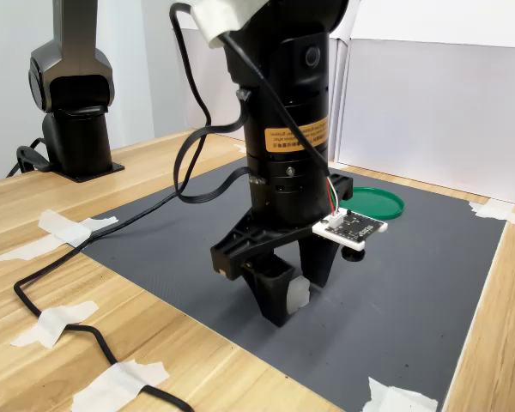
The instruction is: Grasp a white terminal and put it on the green lid.
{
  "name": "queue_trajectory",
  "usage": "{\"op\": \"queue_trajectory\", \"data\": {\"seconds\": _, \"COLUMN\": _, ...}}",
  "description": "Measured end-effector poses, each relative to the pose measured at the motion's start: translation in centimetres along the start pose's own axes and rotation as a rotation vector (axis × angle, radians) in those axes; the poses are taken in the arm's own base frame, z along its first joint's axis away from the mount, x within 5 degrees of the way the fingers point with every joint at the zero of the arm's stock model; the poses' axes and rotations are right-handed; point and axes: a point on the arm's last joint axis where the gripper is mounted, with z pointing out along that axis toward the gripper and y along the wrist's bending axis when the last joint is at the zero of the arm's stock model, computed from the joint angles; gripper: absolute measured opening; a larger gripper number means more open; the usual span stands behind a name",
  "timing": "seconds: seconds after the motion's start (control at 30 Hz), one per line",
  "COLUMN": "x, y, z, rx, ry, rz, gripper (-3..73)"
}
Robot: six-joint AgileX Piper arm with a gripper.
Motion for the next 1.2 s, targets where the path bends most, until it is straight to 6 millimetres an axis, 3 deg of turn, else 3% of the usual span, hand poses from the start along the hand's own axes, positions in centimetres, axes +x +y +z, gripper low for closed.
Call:
{"op": "queue_trajectory", "data": {"seconds": 0.2, "x": 0.0, "y": 0.0, "z": 0.0, "rx": 0.003, "ry": -0.002, "rz": 0.000, "gripper": 56.9}}
{"op": "queue_trajectory", "data": {"seconds": 0.43, "x": 0.0, "y": 0.0, "z": 0.0, "rx": 0.004, "ry": -0.003, "rz": 0.000, "gripper": 32.3}}
{"op": "queue_trajectory", "data": {"seconds": 0.73, "x": 0.2, "y": 0.2, "z": -0.4, "rx": -0.001, "ry": 0.019, "rz": -0.089, "gripper": 31.9}}
{"op": "queue_trajectory", "data": {"seconds": 0.93, "x": 0.2, "y": 2.6, "z": -4.7, "rx": 0.008, "ry": -0.045, "rz": -0.296, "gripper": 31.9}}
{"op": "queue_trajectory", "data": {"seconds": 1.07, "x": 0.8, "y": 5.8, "z": -8.4, "rx": 0.008, "ry": -0.088, "rz": -0.440, "gripper": 31.9}}
{"op": "queue_trajectory", "data": {"seconds": 1.2, "x": 1.8, "y": 9.5, "z": -10.4, "rx": -0.017, "ry": -0.097, "rz": -0.564, "gripper": 31.9}}
